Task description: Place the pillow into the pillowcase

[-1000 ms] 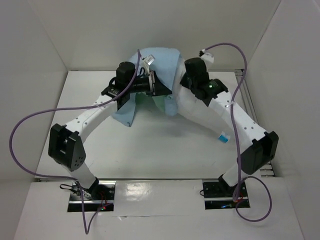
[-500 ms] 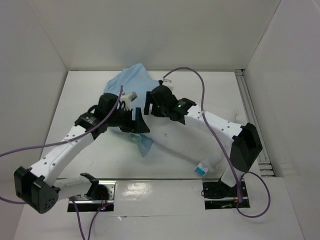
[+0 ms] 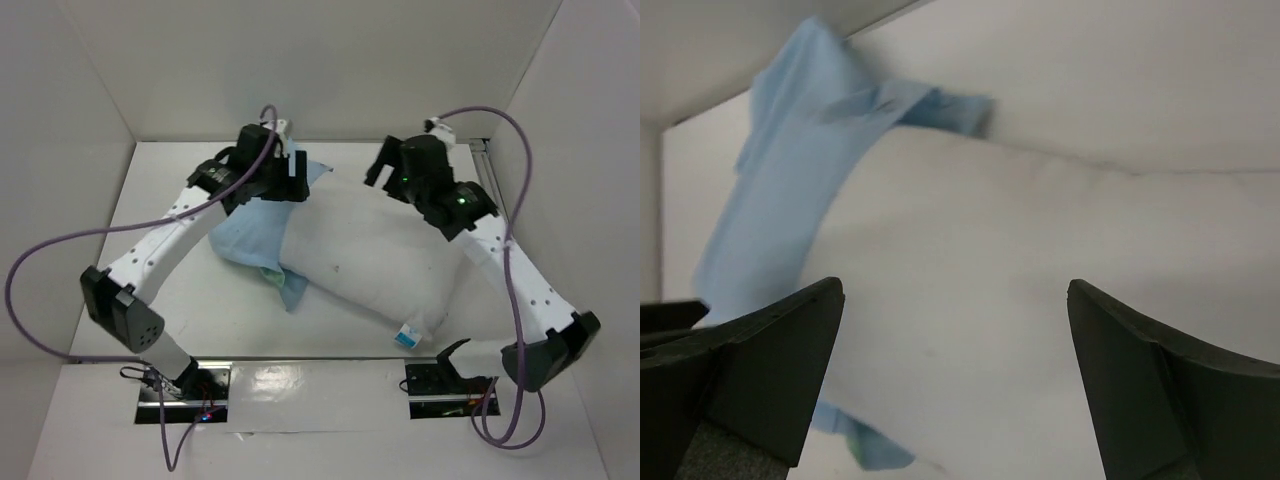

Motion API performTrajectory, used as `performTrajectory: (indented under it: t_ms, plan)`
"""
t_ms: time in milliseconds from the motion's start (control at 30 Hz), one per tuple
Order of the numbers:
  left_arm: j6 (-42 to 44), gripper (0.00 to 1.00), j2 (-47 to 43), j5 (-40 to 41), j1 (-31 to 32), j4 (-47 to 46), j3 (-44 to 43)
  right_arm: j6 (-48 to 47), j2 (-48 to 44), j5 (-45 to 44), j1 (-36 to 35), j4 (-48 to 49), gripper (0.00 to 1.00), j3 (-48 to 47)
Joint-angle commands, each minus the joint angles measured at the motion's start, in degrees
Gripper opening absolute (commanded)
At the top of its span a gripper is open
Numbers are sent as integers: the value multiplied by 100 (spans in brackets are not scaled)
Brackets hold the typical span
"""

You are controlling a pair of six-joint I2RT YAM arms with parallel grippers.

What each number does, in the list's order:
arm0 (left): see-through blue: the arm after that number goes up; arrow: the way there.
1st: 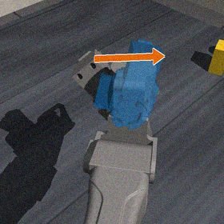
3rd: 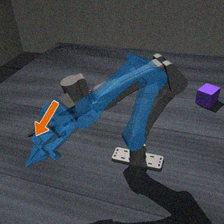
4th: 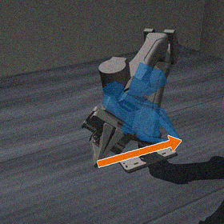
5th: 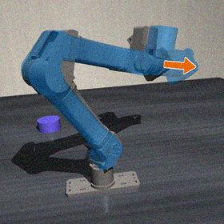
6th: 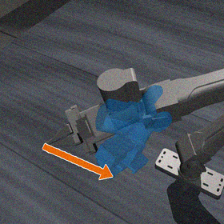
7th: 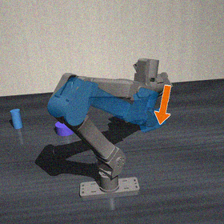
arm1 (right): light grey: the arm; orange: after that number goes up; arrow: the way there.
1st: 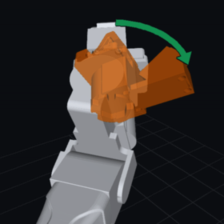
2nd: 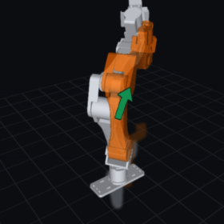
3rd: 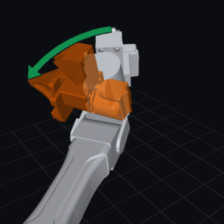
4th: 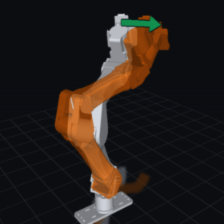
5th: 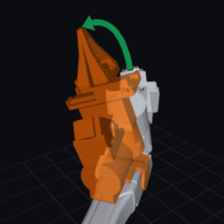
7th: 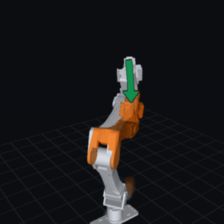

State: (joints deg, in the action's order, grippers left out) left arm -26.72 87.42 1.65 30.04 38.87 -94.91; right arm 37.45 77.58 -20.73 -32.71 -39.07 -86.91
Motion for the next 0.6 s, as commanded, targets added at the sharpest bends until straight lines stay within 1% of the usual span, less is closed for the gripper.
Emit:
performTrajectory:
  t_ms: [0,33,67,100,133,167,233,300,367,467,500,533,567]
  plan:
    - [246,91,538,1555,483,612,-597,209,-515,101,852,-900,100,656]
    - [246,91,870,1810,555,813,-833,210,-786,278,1089,-901,100,850]
    - [246,91,1030,2378,625,928,-940,210,-919,480,1552,-953,100,1252]
    - [246,91,1180,2619,747,1051,-1046,210,-1051,970,1801,-953,100,1456]
    - [246,89,1442,2795,801,1157,-1125,210,-1287,1209,2038,-953,100,1667]
    - [246,88,1541,3162,801,1340,-1239,210,-1394,1421,2441,-901,100,2069]
    - [185,86,1690,3455,933,1413,-1240,210,-1639,1938,2760,-901,100,2423]
    - [132,82,1857,3772,933,1641,-1293,158,-1702,2186,3049,-953,100,2844]
    - [27,81,1911,3930,933,1711,-1293,157,-1869,2494,3104,-953,100,3074]
    - [-131,74,2191,4044,863,1931,-1415,96,-1869,2618,3104,-901,100,3470]
    - [-132,71,2192,4141,863,1983,-1477,96,-1869,2618,3104,-953,100,3471]
    - [-210,64,2262,4142,863,2036,-1477,96,-1869,2618,3104,-953,100,3540]
    - [-272,60,2262,4194,863,2037,-1477,35,-1922,2540,3104,-1006,100,3541]
